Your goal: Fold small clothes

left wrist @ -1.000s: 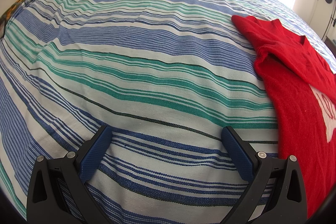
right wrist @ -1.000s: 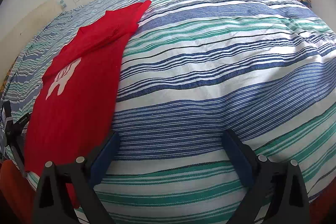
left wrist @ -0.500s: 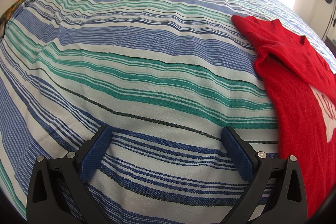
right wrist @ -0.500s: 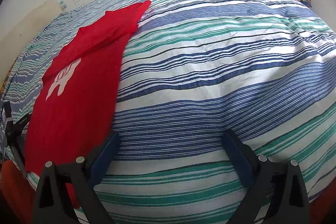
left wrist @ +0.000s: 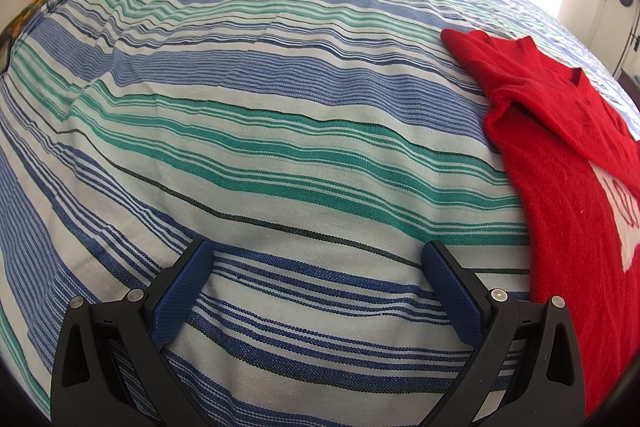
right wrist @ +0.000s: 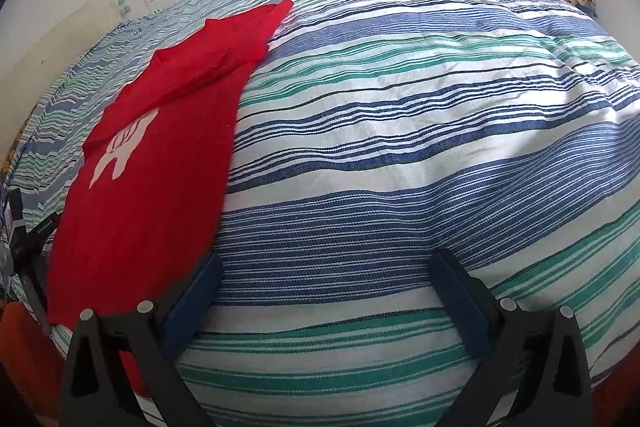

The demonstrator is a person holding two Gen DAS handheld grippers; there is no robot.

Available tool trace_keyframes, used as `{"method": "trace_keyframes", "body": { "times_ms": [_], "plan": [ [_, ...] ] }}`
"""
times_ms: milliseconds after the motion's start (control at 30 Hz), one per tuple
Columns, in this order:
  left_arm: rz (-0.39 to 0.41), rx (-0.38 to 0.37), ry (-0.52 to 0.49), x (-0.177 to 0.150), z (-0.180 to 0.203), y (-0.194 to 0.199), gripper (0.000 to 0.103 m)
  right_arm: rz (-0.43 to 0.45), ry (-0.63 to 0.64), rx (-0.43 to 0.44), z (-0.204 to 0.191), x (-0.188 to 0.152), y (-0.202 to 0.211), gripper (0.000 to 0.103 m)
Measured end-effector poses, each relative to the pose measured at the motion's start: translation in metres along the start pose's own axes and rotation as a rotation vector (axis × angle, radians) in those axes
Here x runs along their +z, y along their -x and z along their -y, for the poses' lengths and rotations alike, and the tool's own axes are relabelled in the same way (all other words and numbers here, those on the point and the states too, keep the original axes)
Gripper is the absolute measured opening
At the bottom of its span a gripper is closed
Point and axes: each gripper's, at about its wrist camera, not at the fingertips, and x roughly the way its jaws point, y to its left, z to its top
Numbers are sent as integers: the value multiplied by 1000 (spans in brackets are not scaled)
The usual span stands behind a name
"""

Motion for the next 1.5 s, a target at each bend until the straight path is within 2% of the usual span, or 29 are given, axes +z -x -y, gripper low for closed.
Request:
{"method": "trace_keyframes", "body": {
  "times_ms": [1033, 1500],
  "plan": [
    [0, 0, 0, 0, 0, 0, 103, -4, 7, -17, -3, 0, -4, 103],
    [0, 0, 0, 0, 0, 0, 103, -2, -14, 26, 4, -1, 4, 103]
  ]
}}
